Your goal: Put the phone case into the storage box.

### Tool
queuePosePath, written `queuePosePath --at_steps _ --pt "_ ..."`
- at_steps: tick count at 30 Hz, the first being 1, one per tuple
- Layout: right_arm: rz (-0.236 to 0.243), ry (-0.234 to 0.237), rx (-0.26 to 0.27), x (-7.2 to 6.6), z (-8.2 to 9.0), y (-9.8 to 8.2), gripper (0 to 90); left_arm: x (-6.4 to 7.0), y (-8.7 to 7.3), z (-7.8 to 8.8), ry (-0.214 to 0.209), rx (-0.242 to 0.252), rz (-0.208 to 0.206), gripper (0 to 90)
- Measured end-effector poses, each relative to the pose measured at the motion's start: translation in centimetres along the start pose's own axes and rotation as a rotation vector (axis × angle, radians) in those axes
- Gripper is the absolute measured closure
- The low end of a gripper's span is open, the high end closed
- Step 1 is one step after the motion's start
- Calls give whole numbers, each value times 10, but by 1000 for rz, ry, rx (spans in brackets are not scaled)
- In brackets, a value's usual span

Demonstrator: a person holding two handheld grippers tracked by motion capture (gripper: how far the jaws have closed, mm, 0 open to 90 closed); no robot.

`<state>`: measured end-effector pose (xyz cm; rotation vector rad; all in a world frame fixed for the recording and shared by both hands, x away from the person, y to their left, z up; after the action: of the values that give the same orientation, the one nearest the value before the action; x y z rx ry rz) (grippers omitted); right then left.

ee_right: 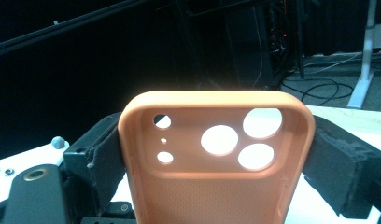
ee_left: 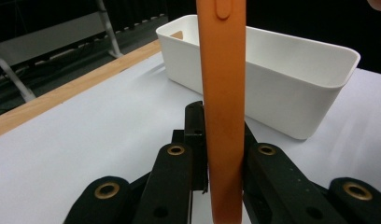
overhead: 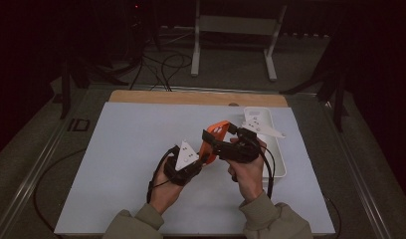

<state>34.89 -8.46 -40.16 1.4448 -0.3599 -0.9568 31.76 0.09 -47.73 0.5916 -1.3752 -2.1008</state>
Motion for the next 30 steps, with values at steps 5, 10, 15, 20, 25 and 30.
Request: queuePosePath --at_steps 5,10,15,20,25,30 --pt "21 -14 -4 1 1 0 151 3 -1 -1 -10 -5 -4 842" --pt "36 -17 -12 0 2 -1 156 5 -1 -2 -32 -4 -5 823" --pt "37 -22 -21 -1 1 -3 156 6 2 -2 -61 15 29 646" --pt "38 -23 -21 -2 0 -4 156 2 5 0 -40 26 67 376" --pt "44 -24 -24 -3 -1 -4 156 -2 6 1 -31 13 107 154" --pt "51 -29 -28 -3 -1 -5 156 -4 6 2 -42 10 98 37"
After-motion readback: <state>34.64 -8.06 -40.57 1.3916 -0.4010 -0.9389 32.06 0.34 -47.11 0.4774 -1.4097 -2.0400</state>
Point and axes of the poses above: each handheld gripper's, and its own axes: z roughly backward along the jaws, y roughly out of its top, x roughly to its right, the point moved 8 cm from there along -z, roughly forward along the jaws, and after that the axes turned 4 degrees about x, right-handed, at the moved point
